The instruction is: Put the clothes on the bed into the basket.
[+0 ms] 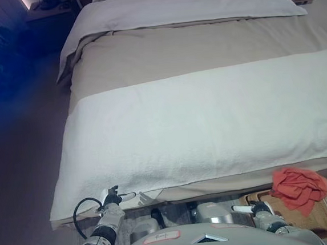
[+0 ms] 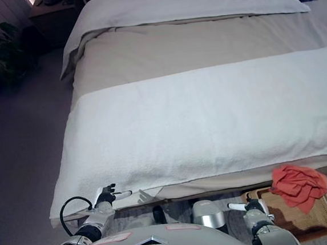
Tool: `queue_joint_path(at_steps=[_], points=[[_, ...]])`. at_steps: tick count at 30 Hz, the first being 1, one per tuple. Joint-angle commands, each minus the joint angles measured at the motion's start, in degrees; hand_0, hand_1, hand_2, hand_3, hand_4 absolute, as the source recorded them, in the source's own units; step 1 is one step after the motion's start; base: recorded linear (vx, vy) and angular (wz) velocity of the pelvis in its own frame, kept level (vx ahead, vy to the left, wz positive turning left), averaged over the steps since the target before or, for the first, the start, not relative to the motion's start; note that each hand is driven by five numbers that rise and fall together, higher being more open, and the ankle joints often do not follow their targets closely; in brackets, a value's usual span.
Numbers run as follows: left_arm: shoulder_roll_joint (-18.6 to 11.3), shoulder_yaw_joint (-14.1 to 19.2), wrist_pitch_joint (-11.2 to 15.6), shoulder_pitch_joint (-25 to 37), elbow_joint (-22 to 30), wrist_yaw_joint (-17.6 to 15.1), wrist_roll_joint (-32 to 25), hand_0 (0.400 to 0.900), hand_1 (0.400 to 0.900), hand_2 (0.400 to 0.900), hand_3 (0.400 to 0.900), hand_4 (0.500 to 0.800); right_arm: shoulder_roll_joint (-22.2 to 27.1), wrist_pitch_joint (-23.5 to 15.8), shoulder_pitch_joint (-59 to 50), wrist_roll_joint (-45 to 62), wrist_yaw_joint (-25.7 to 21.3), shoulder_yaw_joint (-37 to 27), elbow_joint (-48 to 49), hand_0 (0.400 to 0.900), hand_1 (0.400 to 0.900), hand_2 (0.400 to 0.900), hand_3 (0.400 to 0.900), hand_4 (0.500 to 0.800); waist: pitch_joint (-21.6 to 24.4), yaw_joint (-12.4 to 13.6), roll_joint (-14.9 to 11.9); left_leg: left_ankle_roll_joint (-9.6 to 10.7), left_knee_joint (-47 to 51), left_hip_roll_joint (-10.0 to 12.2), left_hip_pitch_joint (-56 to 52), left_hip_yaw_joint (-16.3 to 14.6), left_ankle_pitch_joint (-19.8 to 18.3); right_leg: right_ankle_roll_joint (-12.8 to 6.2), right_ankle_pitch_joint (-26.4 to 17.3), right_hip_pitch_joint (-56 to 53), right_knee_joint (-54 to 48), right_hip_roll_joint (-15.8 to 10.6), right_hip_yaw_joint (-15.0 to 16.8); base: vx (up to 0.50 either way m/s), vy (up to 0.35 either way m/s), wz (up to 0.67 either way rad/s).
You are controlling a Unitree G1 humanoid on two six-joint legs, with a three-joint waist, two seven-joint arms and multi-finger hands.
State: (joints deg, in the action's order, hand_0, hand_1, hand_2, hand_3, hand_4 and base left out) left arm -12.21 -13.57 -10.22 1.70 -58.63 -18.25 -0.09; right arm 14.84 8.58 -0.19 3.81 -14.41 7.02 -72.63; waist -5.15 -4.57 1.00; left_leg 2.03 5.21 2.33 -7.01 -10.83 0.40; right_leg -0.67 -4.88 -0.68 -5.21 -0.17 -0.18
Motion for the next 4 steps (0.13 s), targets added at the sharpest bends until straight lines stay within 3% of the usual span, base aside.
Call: queue_joint_path(at_steps=[1, 4], points=[[-2.8, -0.6, 0.6, 3.5, -3.2, -1.4, 2.1, 0.9, 0.9, 0.9, 0.9, 0.8, 2.4, -1.2, -5.0, -1.6, -1.3, 1.6, -1.4, 0.9, 0.9, 0.9, 0.9, 0.8, 1.5, 0.1, -1.0, 1.5, -0.2, 1.7, 1.2, 2.5, -0.7, -5.55, 2.4, -2.1, 0.2, -4.7, -0.8, 0.03, 0.036, -0.11], [-2.4, -1.1, 0.7, 4.4, -3.7, -1.9, 2.2, 0.9, 0.9, 0.9, 0.9, 0.8, 1.6, -1.6, -5.5, -1.3, -1.3, 2.2, -1.3, 0.9, 0.9, 0.9, 0.9, 0.8, 1.6, 0.1, -1.1, 1.4, -0.2, 1.5, 0.8, 2.1, -0.9, -5.65, 2.4, -2.2, 0.2, -4.8, -0.5, 0.02, 0.031, -0.09]])
